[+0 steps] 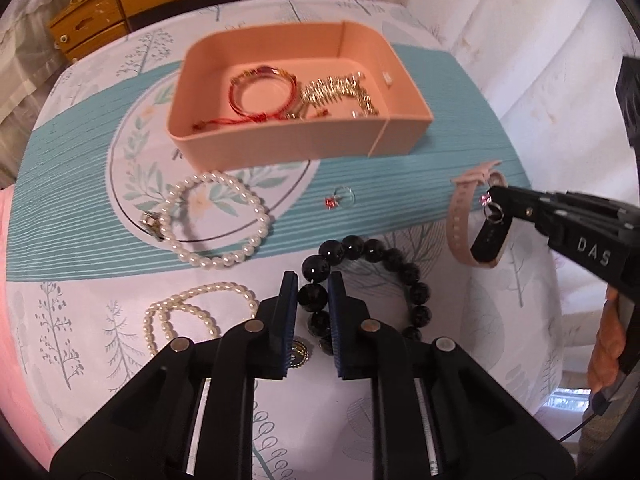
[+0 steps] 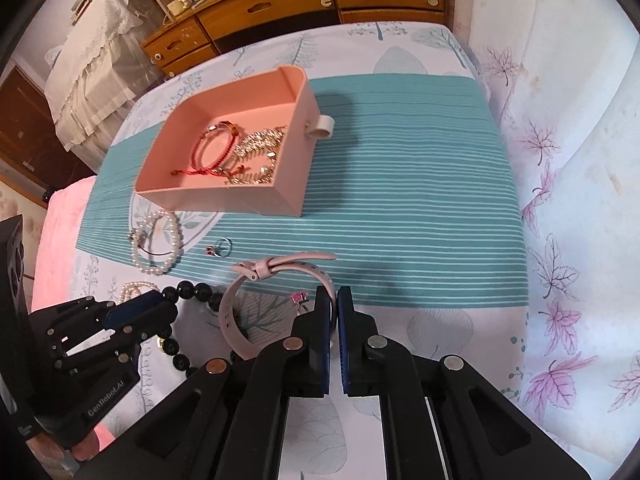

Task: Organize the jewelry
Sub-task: 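Grasp pink watch strap with right gripper while left gripper grasps black bead bracelet, then carry watch and bead bracelet into pink box and open both grippers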

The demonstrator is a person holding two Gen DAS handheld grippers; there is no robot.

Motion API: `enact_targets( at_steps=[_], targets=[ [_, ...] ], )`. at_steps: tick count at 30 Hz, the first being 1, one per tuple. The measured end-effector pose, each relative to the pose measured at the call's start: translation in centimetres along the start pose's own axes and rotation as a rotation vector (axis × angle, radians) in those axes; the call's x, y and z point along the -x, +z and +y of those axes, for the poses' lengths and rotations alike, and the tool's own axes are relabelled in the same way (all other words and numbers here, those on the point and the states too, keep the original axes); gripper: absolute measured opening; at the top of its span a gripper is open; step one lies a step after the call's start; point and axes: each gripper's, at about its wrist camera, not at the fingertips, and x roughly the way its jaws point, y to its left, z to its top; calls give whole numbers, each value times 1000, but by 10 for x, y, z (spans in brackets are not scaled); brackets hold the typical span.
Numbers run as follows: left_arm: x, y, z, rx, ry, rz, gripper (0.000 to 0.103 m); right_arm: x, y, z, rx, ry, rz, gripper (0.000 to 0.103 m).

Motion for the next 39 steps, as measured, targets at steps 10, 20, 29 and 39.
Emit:
enact_targets(
  at_steps=[10, 20, 29, 39],
  targets=[
    [45, 11, 7, 37, -22, -73, 13, 25, -1, 11, 10, 15, -33, 4],
    [99, 34, 16, 68, -18, -181, 13, 52, 6, 16, -27, 48, -81, 4],
    [137, 67, 22, 98, -1, -277, 13, 68, 25, 23, -45, 90, -130, 4],
    [125, 112, 34, 145, -1, -296, 13, 66, 67, 33, -82, 108, -162, 4]
  ],
)
